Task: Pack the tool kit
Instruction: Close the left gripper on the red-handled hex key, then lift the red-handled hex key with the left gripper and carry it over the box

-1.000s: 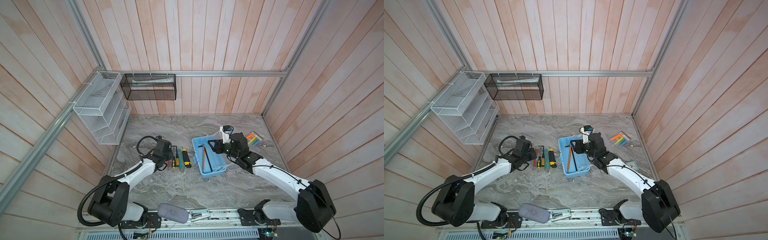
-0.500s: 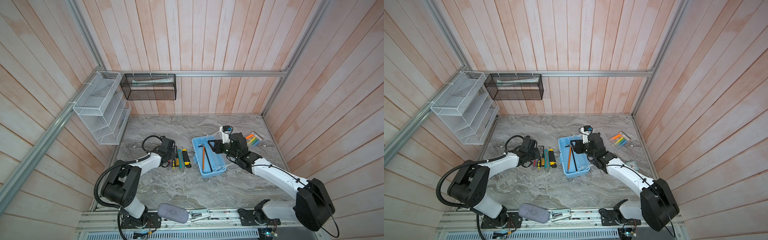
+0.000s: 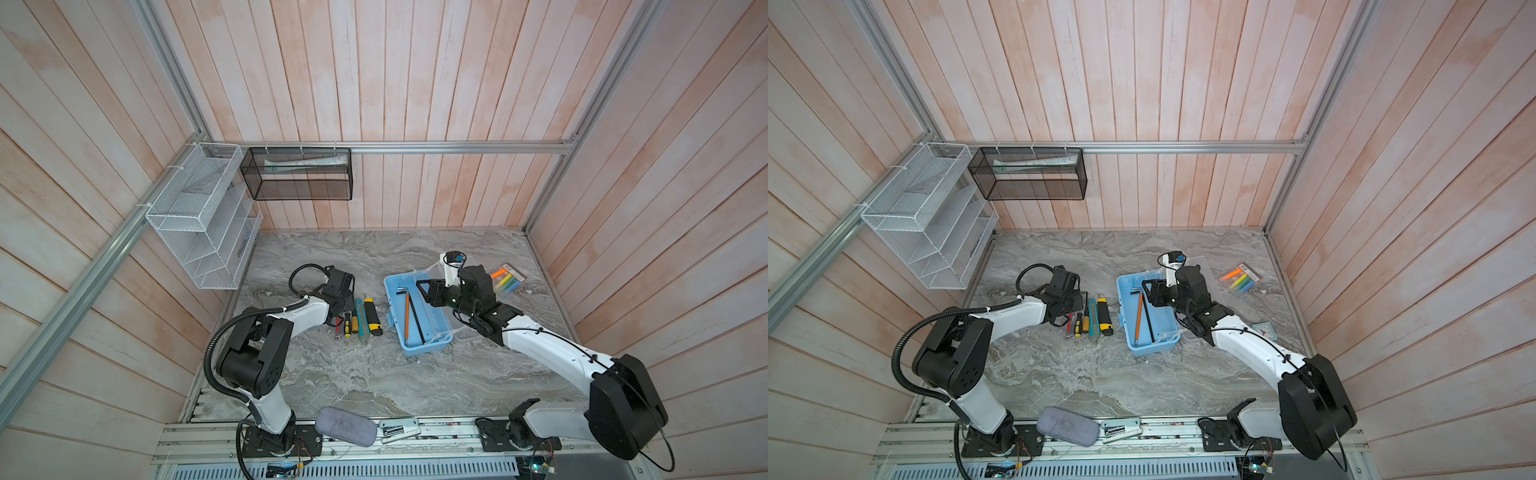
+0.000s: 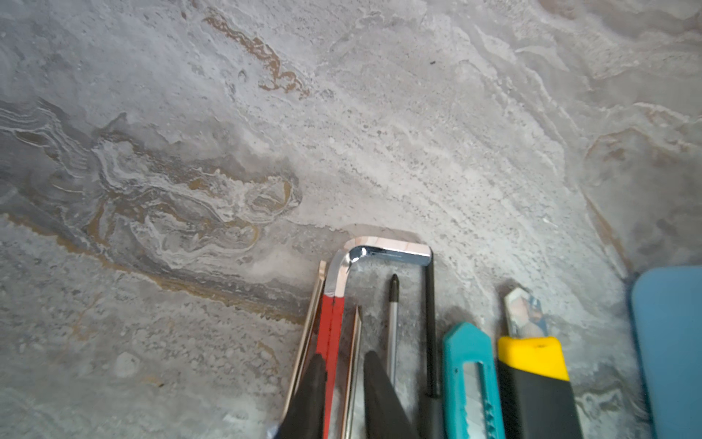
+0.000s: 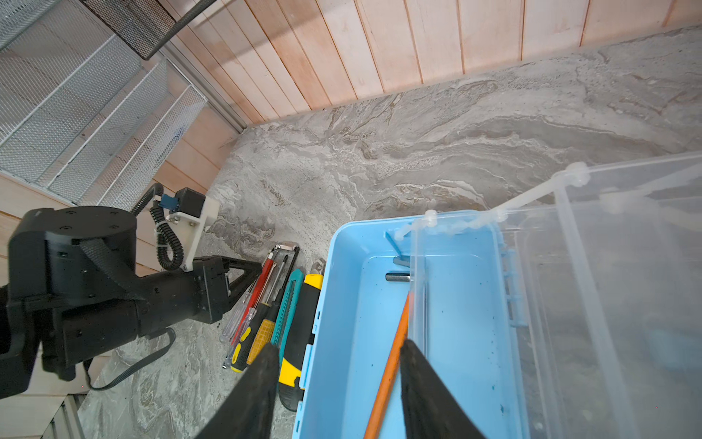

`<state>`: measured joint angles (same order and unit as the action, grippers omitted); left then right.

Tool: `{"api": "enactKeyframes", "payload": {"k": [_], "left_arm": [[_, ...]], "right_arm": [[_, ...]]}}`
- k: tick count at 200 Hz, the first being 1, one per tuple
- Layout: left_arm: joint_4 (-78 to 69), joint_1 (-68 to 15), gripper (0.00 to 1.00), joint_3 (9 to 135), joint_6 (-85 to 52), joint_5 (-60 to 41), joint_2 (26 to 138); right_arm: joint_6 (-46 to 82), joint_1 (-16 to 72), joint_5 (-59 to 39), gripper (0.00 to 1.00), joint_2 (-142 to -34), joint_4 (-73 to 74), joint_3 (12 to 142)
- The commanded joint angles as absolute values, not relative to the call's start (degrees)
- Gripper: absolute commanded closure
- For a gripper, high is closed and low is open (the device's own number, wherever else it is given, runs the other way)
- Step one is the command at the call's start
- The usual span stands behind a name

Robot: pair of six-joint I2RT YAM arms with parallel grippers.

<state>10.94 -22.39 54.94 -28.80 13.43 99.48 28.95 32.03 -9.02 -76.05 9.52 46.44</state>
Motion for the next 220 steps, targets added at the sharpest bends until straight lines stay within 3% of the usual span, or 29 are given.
{"api": "enactKeyframes", "payload": {"k": [1,99,169,220], "left_arm": [[12.19,-22.15,0.78,56.6,-27.79,16.27,101.19],[11.54,-22.15,0.82,56.74,-28.0,17.3,105.16],[12.82,-22.15,1.0,57.3,-27.71,18.72,106.0],[16.61,-22.32,1.0,59.83,-26.19,17.49,99.81]], "right_arm": [[29.36,31.51,-8.61,0.49,-77.24,10.2,46.27],[29.87,30.58,-9.37,0.49,-78.57,10.32,46.32],[30.32,30.09,-10.54,0.49,-79.37,10.49,46.22],[30.76,29.97,-11.36,0.49,-79.11,10.63,46.19]]}}
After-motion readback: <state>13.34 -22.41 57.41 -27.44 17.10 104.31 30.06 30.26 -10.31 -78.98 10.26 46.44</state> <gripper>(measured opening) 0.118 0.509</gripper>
